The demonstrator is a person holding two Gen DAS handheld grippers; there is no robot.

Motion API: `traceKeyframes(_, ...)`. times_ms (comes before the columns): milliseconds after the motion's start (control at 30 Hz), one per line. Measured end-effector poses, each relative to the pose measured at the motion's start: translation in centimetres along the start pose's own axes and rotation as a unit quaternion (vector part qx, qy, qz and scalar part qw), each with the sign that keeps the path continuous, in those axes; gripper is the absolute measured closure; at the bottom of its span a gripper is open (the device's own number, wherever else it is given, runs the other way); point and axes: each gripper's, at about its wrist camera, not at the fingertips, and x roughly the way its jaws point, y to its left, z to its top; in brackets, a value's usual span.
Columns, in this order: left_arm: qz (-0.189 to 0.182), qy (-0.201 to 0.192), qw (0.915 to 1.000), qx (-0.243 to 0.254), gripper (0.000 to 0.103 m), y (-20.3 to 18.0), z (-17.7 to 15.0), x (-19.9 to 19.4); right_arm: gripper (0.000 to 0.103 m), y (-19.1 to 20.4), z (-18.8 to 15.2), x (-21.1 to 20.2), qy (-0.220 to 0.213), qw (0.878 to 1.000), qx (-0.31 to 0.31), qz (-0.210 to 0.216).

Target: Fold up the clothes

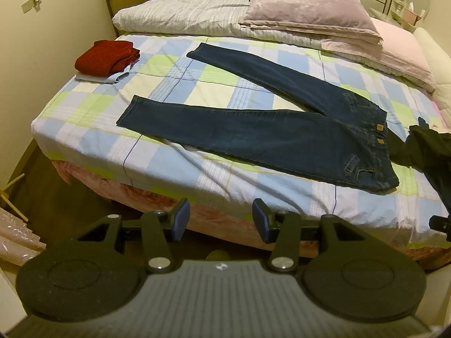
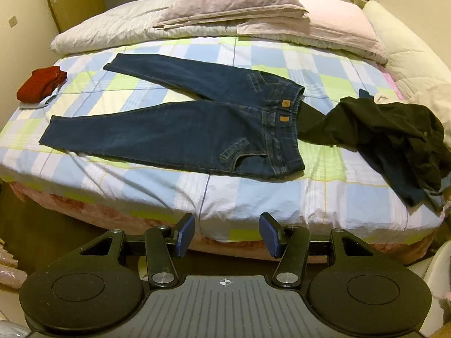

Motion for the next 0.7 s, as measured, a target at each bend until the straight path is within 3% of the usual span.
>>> traceKeyframes(433,0.008,0.007,0.9999,-0.010,0.058,0.4,1.9,3.1,0.049,-0.2,2.1,2.3,0.006,1.000,-0.005,0.005)
traceKeyframes(700,-0.032,0.004,0.9995,0.005,0.055,0.3,6.8,8.1,0.049,-0.3,5.7,5.6,0.015,1.000,0.013,-0.018)
